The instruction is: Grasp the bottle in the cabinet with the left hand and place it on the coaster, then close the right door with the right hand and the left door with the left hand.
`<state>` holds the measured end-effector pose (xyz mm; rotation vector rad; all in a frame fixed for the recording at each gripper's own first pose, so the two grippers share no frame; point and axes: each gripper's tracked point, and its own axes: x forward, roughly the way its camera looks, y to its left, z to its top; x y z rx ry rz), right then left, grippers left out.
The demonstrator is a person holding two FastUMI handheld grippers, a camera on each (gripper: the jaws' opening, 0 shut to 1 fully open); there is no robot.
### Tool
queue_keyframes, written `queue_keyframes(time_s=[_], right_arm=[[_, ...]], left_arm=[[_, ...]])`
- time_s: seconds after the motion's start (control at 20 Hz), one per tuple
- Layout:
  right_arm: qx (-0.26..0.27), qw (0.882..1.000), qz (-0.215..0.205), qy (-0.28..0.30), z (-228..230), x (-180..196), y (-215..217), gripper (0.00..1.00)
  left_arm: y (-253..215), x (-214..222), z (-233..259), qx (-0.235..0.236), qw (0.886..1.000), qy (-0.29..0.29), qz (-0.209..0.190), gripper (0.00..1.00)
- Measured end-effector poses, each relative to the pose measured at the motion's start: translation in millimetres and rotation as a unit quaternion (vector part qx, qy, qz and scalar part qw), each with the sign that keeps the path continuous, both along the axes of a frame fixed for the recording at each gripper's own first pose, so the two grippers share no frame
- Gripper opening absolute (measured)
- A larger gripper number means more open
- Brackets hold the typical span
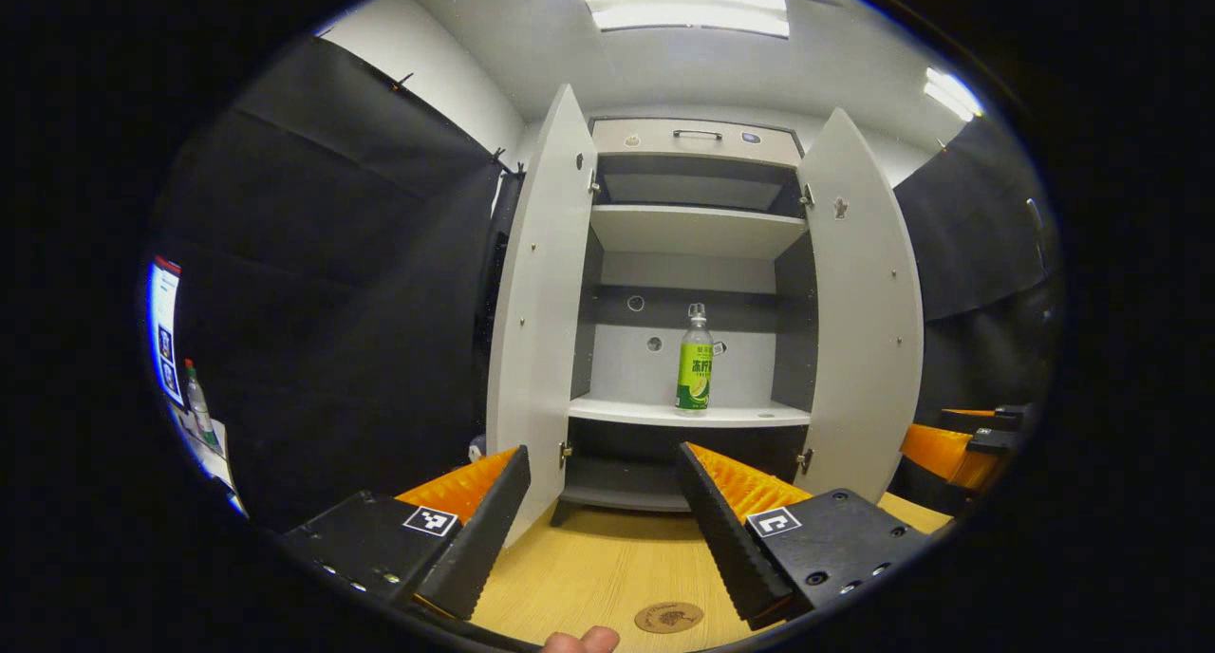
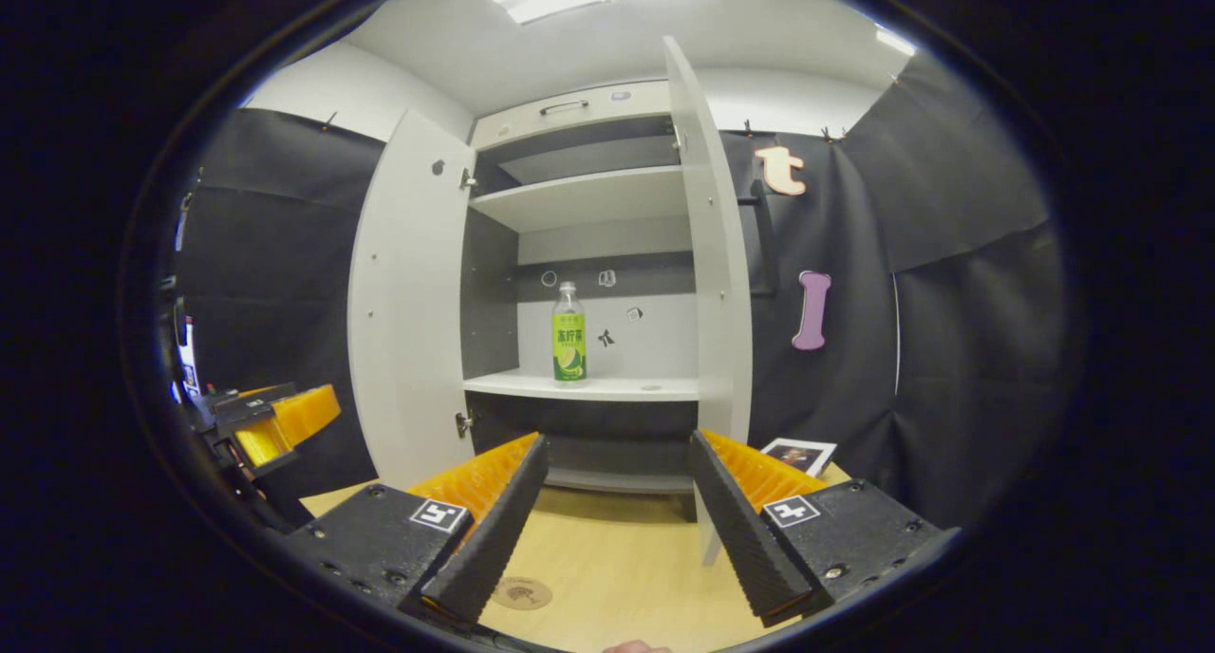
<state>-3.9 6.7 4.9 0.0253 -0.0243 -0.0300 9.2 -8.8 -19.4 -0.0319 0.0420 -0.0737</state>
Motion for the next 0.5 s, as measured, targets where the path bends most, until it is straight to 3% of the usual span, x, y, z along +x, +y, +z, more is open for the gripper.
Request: queue_keyframes(time_s=[0.1, 0.15, 0.2, 0.5], right_arm=[[-0.001, 1.0, -0.006, -0.001, 0.2, -3.9, -0.6, 0.99], [0.001, 1.0, -0.008, -0.002, 0.3, -5.5, -0.6, 0.94], [0.001, 1.0, -0.012, 0.0, -0.1, -7.6, -2.5, 0.99], [-0.001, 0.999, -0.043, 0.008, -7.2, -12.5, -21.5, 0.98]], left_arm=[[-3.6, -1.0, -9.0, 0.005, 1.0, 0.009, -0.013, 0.95], [-5.9, -2.3, -14.9, 0.008, 1.0, 0.017, -0.02, 0.95], [-8.2, -2.2, -21.6, 0.009, 0.999, 0.026, -0.025, 0.95], [-26.6, 12.0, -20.7, -0.001, 0.998, 0.03, -0.05, 0.95]])
